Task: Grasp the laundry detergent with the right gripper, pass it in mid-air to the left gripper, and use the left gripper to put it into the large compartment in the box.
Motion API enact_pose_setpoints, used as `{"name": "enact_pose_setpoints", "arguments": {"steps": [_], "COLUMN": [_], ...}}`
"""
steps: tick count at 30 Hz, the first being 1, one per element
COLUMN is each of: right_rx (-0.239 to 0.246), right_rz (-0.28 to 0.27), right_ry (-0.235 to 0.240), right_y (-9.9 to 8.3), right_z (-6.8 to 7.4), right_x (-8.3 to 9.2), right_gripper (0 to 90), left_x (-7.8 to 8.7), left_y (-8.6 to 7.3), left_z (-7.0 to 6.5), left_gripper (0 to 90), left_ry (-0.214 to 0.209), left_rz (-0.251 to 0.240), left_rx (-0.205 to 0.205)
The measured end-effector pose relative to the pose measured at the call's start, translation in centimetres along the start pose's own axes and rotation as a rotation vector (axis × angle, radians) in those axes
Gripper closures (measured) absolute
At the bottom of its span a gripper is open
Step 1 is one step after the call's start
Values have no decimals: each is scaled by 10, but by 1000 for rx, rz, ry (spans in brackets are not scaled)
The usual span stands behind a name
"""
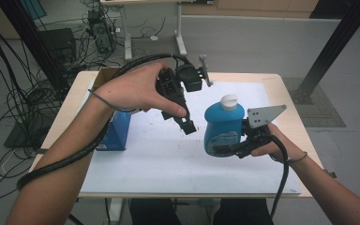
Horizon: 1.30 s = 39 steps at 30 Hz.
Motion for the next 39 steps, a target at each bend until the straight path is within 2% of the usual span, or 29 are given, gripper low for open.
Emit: {"name": "enact_pose_setpoints", "arguments": {"steps": [24,31,39], "right_rx": [30,33,38], "right_rz": [-4,-9,-10], "right_ry": [55,71,78], "right_y": [15,19,21], "right_z": [6,9,10], "right_x": [-29,-39,-46], "right_gripper": [401,401,401], "left_x": [0,0,-3], "left_y": [20,25,29], "left_z": [-16,-21,-24], "left_gripper": [74,74,74], "left_ry": [12,21,24], "left_rz": [22,42,59], "left_rx": [-63,-85,-90]}}
Point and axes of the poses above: each handheld gripper's, and its own axes: x roughly backward along the jaws, y roughly out of its top, z roughly to its left, the point moved 6 cm from there along -x, roughly forward along the jaws, and after that the axes turned 3 degrees about -y, right-handed, at the moved point
